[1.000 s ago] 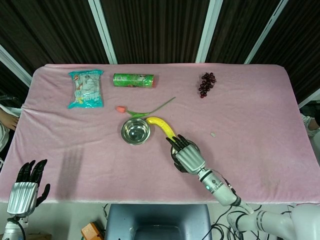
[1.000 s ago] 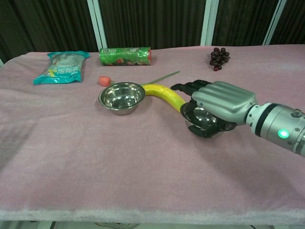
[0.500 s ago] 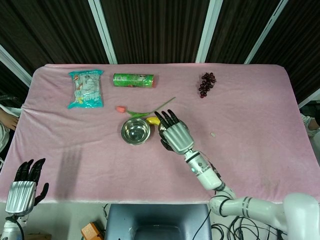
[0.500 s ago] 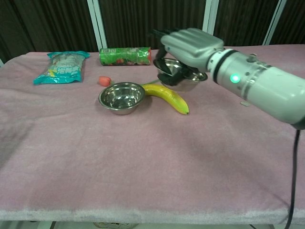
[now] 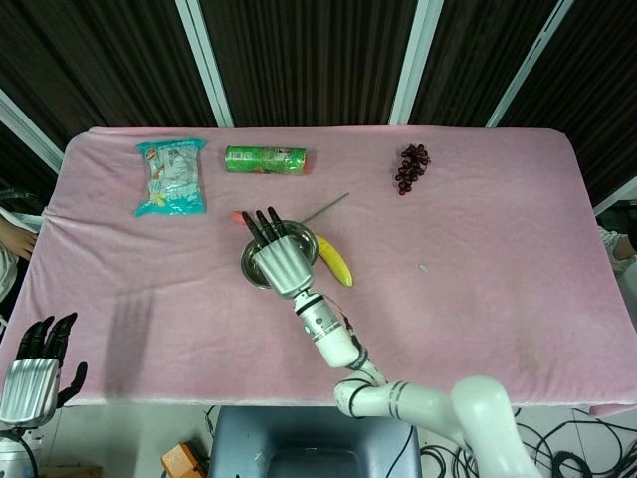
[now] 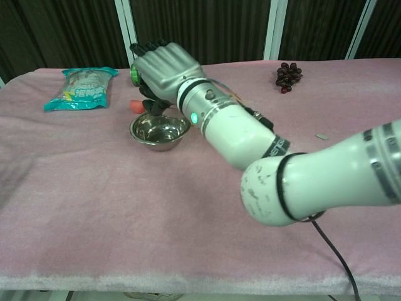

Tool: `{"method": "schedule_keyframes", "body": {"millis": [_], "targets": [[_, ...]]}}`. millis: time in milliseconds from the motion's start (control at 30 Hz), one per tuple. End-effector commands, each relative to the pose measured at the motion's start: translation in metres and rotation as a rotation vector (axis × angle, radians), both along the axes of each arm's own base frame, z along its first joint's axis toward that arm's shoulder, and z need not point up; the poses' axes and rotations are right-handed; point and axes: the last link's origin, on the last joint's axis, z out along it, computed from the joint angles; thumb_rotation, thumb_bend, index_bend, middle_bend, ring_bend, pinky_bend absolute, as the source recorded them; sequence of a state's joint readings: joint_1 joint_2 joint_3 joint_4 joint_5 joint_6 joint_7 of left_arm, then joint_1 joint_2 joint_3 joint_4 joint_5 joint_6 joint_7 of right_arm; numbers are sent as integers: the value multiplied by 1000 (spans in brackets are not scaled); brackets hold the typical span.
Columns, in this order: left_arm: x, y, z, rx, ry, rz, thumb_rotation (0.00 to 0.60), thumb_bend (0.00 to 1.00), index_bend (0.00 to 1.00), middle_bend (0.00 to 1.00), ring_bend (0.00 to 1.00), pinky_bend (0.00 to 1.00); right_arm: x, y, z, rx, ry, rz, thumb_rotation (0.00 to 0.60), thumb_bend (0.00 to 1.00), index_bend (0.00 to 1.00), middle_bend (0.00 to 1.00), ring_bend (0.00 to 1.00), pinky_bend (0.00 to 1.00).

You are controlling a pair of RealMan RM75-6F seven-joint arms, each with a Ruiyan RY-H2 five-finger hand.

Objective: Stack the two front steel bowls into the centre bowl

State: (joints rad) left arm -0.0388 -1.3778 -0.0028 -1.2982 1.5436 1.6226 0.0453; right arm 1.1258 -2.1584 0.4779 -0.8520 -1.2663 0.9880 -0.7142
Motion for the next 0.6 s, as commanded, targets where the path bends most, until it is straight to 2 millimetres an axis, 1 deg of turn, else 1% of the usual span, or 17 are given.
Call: {"method": "schedule_keyframes", "body": {"millis": [33,233,300,333,367,433,500,533,567,600], "targets": [[-1,-1,4,15,-7,2,600,399,0,127,67,117,12,4,-29,53,-11,-41,600,563,789,45,0,0],[-3,1,10,28,-18,12,600,399,0,127,67,117,12,1,-39,121,-13,-54,600,562,769,45,0,0],[-4,1,11,29,-21,11,600,400,0,127,67,117,12,2,-43,147,-9,-72,600,562,735,46,0,0],[-4,1,11,31,-25,11,600,400,0,128,67,117,10,3,-46,159,-2,-83,600,562,693,46,0,0],[-3,2,12,34,-28,8,600,400,0,128,67,117,8,3,-48,165,17,-91,600,562,615,44,0,0],[-3,2,12,31,-29,6,600,399,0,127,67,117,6,3,-49,157,39,-90,600,562,496,34,0,0],[-3,3,10,22,-26,7,600,399,0,127,67,117,3,3,-49,153,33,-100,600,562,420,16,0,0],[-3,3,9,18,-25,7,600,399,0,127,67,117,2,3,-49,154,28,-106,600,562,354,8,0,0],[-3,3,9,15,-23,6,600,399,0,127,67,117,1,2,-48,149,25,-108,600,562,266,2,0,0],[-2,3,8,14,-23,4,600,399,0,127,67,117,0,2,-47,142,25,-106,600,562,206,0,0,0]]}}
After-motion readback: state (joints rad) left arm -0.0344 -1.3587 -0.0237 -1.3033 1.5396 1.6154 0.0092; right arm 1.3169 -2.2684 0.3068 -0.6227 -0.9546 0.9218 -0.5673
